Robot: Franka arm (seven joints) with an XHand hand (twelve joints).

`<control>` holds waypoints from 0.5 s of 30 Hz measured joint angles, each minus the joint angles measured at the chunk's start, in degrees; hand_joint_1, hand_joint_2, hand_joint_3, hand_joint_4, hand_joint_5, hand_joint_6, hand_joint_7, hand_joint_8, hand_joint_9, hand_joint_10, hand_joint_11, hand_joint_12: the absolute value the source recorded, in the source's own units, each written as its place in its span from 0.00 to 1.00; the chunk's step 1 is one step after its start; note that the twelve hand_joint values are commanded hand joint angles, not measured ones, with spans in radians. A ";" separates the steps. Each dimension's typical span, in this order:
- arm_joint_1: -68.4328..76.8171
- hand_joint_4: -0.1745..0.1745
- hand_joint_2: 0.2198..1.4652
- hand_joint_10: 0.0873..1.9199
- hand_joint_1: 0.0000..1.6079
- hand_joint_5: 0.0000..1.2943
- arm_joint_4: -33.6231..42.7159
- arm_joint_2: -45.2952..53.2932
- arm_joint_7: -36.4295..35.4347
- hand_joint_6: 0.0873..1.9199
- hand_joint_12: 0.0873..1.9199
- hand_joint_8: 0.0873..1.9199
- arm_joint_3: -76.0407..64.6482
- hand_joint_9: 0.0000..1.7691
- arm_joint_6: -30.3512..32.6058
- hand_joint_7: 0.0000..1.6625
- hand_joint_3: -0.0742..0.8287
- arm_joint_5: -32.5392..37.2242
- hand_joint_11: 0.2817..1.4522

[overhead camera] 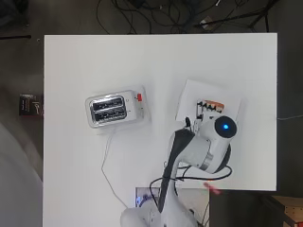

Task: Teleoperate dual arm-hand system to toast a bread

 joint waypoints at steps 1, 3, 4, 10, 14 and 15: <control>-0.37 0.36 0.78 0.00 0.33 0.19 2.96 3.34 -0.82 0.00 0.00 0.00 -0.74 0.24 -0.70 0.19 0.06 0.19 0.10; -0.59 0.37 0.76 0.00 0.36 0.17 8.67 9.49 -1.51 0.00 0.00 0.00 -3.04 0.23 -2.20 0.18 0.06 0.08 0.10; -0.64 0.36 0.75 0.00 0.37 0.17 11.49 12.30 -1.82 0.00 0.00 0.00 -4.32 0.26 -3.13 0.21 0.07 0.15 0.11; -7.09 0.39 0.72 0.00 0.37 0.22 32.19 35.35 -8.43 0.00 0.00 0.00 -4.03 0.32 -7.39 0.29 0.07 2.31 0.15; -8.51 0.39 0.68 0.00 0.35 0.24 40.13 46.12 -9.40 0.00 0.00 0.00 -1.56 0.35 -5.76 0.31 0.07 0.09 0.16; -8.51 0.39 0.67 0.00 0.34 0.24 40.11 46.96 -9.33 0.00 0.00 0.00 -1.20 0.35 -5.09 0.30 0.07 -0.67 0.16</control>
